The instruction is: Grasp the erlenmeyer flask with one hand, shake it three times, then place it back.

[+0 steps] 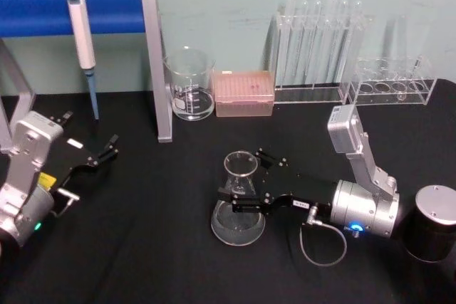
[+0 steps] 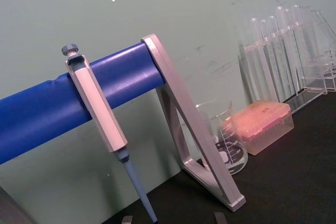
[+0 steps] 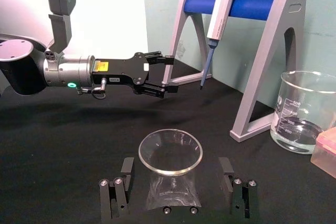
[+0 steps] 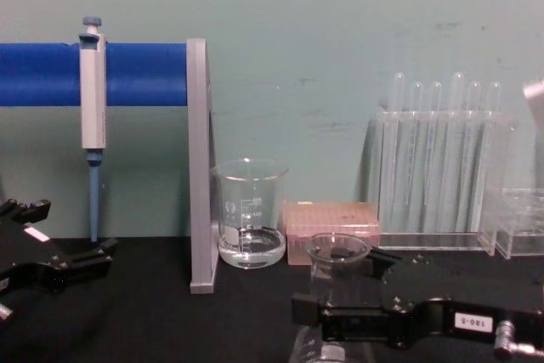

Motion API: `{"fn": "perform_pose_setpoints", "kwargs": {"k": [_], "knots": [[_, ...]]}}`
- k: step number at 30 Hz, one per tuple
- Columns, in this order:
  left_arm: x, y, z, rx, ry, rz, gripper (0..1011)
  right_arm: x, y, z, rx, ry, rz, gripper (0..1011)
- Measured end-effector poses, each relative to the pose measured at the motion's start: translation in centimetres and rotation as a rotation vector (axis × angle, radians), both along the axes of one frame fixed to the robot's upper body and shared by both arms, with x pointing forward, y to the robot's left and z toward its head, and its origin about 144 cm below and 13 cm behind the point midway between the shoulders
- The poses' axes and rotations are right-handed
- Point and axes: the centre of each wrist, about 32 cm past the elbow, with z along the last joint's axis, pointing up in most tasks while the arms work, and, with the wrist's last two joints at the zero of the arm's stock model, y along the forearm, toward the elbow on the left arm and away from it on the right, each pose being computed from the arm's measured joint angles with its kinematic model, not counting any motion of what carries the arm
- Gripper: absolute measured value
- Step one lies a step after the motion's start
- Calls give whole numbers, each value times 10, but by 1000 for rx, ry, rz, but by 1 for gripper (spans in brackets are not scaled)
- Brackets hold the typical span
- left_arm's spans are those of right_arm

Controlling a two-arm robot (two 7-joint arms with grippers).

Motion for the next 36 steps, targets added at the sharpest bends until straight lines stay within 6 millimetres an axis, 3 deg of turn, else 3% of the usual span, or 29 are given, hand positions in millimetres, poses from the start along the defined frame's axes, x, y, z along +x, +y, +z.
{"fn": "perform_pose_setpoints", "kwargs": {"k": [26, 36], "knots": [[0, 0, 0, 0, 0, 0, 1001, 0, -2, 2, -3, -4, 1, 1003], [0, 0, 0, 0, 0, 0, 1001, -12, -18, 2, -21, 15, -16, 1003]]}}
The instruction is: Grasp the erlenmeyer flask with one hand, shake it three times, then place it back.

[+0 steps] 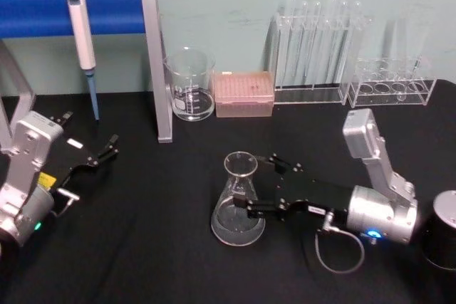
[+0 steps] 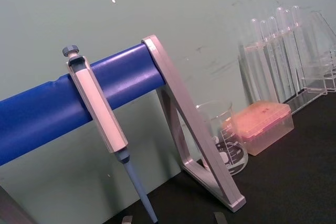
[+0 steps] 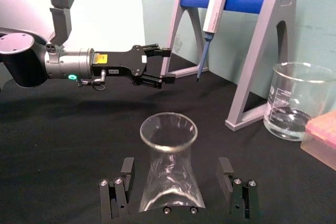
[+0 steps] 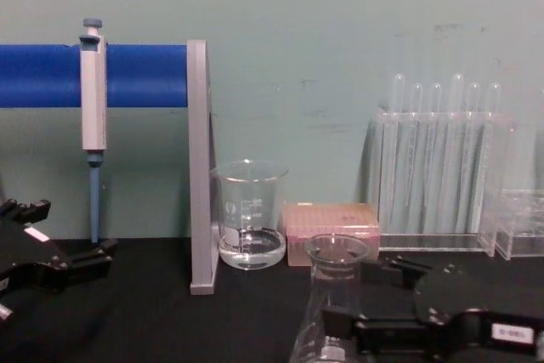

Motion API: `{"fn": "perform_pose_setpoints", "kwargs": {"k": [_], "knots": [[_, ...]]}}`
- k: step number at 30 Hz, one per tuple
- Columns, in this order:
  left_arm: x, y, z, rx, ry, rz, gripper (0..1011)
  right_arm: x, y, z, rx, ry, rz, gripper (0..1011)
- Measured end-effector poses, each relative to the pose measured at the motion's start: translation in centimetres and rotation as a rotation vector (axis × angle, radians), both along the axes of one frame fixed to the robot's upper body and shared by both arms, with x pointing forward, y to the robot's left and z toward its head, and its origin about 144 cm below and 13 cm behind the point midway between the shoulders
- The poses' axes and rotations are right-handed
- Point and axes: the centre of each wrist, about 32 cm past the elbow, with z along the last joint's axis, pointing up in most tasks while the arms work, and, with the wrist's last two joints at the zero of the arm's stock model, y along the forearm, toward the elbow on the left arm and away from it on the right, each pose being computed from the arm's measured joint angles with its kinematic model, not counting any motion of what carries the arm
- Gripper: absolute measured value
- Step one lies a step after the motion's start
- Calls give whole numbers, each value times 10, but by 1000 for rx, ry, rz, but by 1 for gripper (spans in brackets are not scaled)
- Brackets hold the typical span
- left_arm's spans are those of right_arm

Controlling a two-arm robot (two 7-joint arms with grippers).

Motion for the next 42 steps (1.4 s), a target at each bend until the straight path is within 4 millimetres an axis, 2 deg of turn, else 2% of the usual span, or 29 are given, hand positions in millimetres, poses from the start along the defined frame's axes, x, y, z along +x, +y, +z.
{"fn": "perform_pose_setpoints", "kwargs": {"k": [9, 15, 18, 23, 32, 42], "knots": [[0, 0, 0, 0, 0, 0, 1001, -22, -28, 1, -23, 64, -38, 1003], [0, 0, 0, 0, 0, 0, 1001, -37, -53, 4, -26, 73, -188, 1003], [0, 0, 0, 0, 0, 0, 1001, -39, -56, 7, -17, 54, -251, 1003], [0, 0, 0, 0, 0, 0, 1001, -36, -52, 12, 22, 3, -352, 1003], [0, 0, 0, 0, 0, 0, 1001, -29, -31, 20, 100, -99, -563, 1002], [0, 0, 0, 0, 0, 0, 1001, -28, -22, 18, 100, -106, -700, 1003]]}}
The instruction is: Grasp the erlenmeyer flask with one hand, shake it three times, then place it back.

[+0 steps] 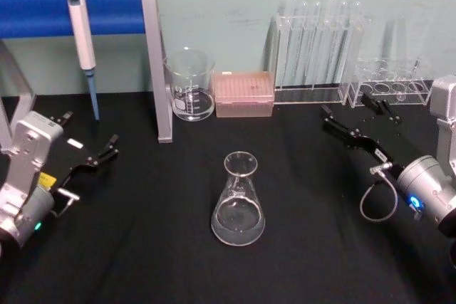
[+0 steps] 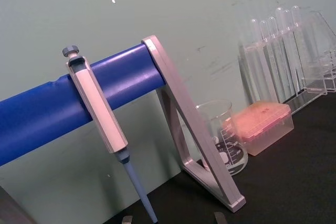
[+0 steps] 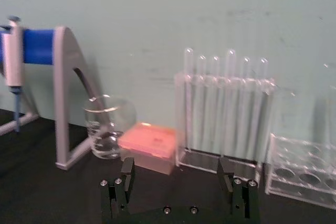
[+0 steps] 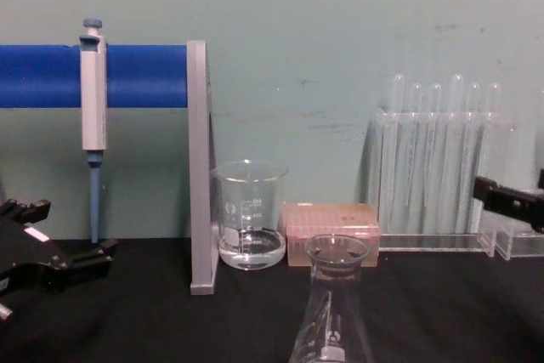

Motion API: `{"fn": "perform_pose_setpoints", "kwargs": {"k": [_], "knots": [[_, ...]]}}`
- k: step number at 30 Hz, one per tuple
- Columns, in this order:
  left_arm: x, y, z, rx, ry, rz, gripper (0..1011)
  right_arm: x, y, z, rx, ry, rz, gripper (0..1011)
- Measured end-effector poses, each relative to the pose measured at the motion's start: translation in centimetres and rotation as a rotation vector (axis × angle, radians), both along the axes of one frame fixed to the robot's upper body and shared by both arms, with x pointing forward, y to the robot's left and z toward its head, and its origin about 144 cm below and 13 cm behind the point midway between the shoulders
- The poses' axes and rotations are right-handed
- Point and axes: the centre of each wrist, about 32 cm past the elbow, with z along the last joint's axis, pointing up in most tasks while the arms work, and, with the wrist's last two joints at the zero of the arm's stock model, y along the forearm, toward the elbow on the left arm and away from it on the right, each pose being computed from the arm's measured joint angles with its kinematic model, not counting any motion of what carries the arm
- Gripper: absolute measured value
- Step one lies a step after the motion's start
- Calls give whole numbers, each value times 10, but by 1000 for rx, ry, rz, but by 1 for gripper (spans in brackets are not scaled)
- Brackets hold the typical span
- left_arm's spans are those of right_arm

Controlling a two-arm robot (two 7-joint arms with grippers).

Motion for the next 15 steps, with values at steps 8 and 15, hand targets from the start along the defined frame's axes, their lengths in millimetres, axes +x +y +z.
{"fn": "perform_pose_setpoints", "kwargs": {"k": [8, 15], "knots": [[0, 0, 0, 0, 0, 0, 1001, 0, -2, -14, -29, 74, -49, 1003], [0, 0, 0, 0, 0, 0, 1001, 2, 0, -24, -54, 127, -44, 1002]]}}
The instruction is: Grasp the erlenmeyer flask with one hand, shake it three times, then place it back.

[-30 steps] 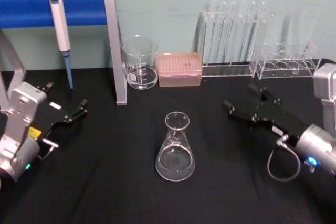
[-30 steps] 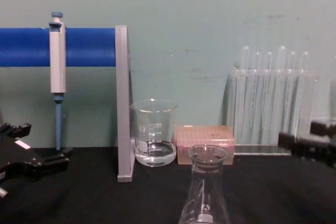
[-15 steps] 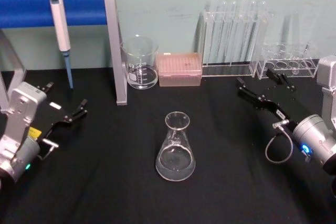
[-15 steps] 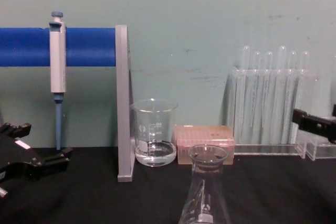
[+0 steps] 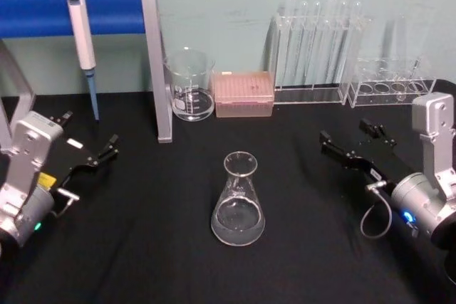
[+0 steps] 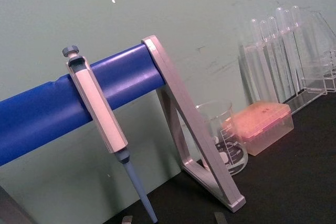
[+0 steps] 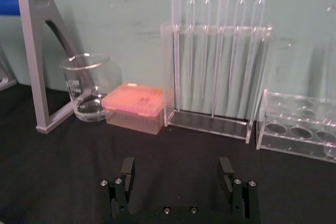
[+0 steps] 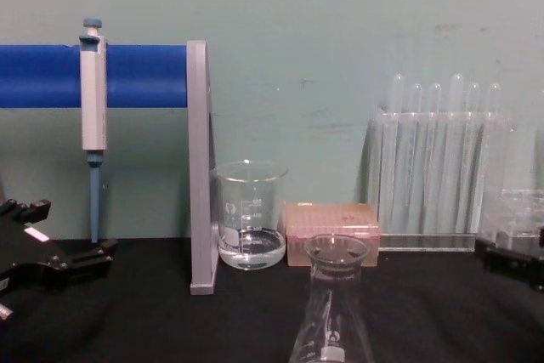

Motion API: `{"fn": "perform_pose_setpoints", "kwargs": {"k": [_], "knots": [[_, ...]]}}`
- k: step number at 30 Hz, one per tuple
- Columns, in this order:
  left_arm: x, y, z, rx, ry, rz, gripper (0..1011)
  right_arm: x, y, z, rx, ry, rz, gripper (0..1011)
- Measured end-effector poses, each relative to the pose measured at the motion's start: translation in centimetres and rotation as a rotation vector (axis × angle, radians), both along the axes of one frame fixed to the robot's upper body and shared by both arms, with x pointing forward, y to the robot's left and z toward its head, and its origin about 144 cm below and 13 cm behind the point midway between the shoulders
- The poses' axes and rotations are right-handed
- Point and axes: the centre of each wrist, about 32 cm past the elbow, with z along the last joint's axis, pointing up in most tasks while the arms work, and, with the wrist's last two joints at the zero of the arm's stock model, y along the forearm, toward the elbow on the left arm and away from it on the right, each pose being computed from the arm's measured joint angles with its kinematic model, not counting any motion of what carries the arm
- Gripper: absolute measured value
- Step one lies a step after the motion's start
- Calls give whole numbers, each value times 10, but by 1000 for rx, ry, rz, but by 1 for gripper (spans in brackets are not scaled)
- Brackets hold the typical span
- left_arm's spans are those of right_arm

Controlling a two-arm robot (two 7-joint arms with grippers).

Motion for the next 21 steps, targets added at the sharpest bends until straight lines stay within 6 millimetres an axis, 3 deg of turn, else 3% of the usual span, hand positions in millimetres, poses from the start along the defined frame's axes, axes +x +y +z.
{"fn": "perform_pose_setpoints", "kwargs": {"k": [21], "knots": [[0, 0, 0, 0, 0, 0, 1001, 6, 1, -4, -8, 54, 19, 1003]]}}
